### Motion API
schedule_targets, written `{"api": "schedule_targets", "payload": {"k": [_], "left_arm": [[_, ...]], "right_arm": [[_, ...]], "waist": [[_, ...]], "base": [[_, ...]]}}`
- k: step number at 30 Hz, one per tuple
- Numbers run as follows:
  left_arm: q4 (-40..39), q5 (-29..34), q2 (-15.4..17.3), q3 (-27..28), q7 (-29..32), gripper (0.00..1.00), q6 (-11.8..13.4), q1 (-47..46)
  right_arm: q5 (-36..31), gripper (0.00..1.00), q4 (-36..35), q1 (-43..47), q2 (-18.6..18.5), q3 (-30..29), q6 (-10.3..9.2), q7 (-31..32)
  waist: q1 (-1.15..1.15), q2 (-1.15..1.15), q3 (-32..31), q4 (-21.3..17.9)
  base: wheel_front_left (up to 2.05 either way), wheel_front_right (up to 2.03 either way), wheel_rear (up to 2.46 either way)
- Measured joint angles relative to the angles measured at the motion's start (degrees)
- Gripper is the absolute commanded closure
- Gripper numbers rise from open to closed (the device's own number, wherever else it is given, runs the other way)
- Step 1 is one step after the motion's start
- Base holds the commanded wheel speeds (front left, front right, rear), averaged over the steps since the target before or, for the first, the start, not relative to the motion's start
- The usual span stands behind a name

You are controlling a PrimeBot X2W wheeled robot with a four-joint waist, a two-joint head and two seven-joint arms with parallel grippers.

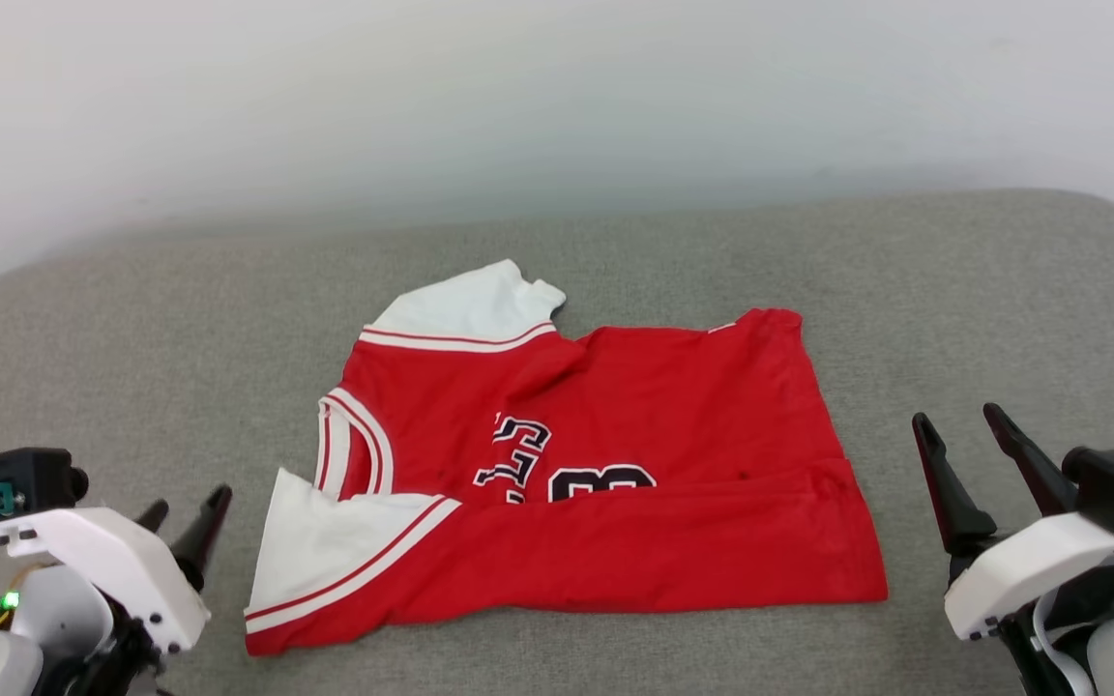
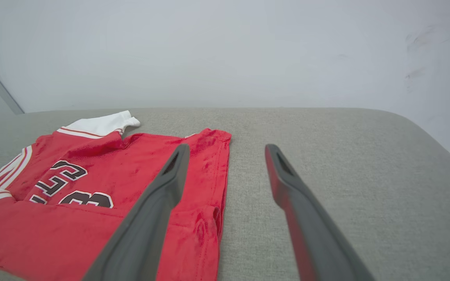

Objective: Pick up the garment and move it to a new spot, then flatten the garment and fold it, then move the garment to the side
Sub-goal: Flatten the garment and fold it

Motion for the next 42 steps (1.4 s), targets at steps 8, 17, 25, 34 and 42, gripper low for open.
{"api": "schedule_targets", "payload": {"k": [8,17,25,34,42], "left_arm": [[-3.0,-3.3,4.9,-2.4,10.7,0.0,0.3,5.2],[0.0,-3.4,6.7,-5.8,18.9,0.0,1.1,3.4],[5.1,-3.9,5.7,-7.5,22.3,0.0,-0.4,-1.5],[8.5,-5.6,4.6,-7.8,24.3,1.0,-2.0,-4.2],[7.8,-5.8,2.4,-7.7,21.2,1.0,-3.1,-4.4]], "right_arm": [[-4.3,0.0,-10.5,6.9,3.1,-1.0,0.0,1.8],[-6.0,0.0,-16.2,9.1,4.9,1.2,0.0,4.7],[-5.5,0.0,-17.6,8.0,5.3,2.4,0.0,5.3],[-3.3,0.0,-18.3,6.5,5.2,0.0,0.0,6.1],[1.0,0.0,-17.3,5.1,3.2,-2.1,0.0,13.4]], "waist": [[0.0,0.0,-1.7,-2.2],[0.0,0.0,1.0,-4.1],[0.0,0.0,4.6,-6.4],[0.0,0.0,7.9,-8.5],[0.0,0.0,8.1,-7.5]], "base": [[0.0,0.0,0.0],[0.0,0.0,0.0],[0.0,0.0,0.0],[0.0,0.0,0.0],[0.0,0.0,0.0]]}}
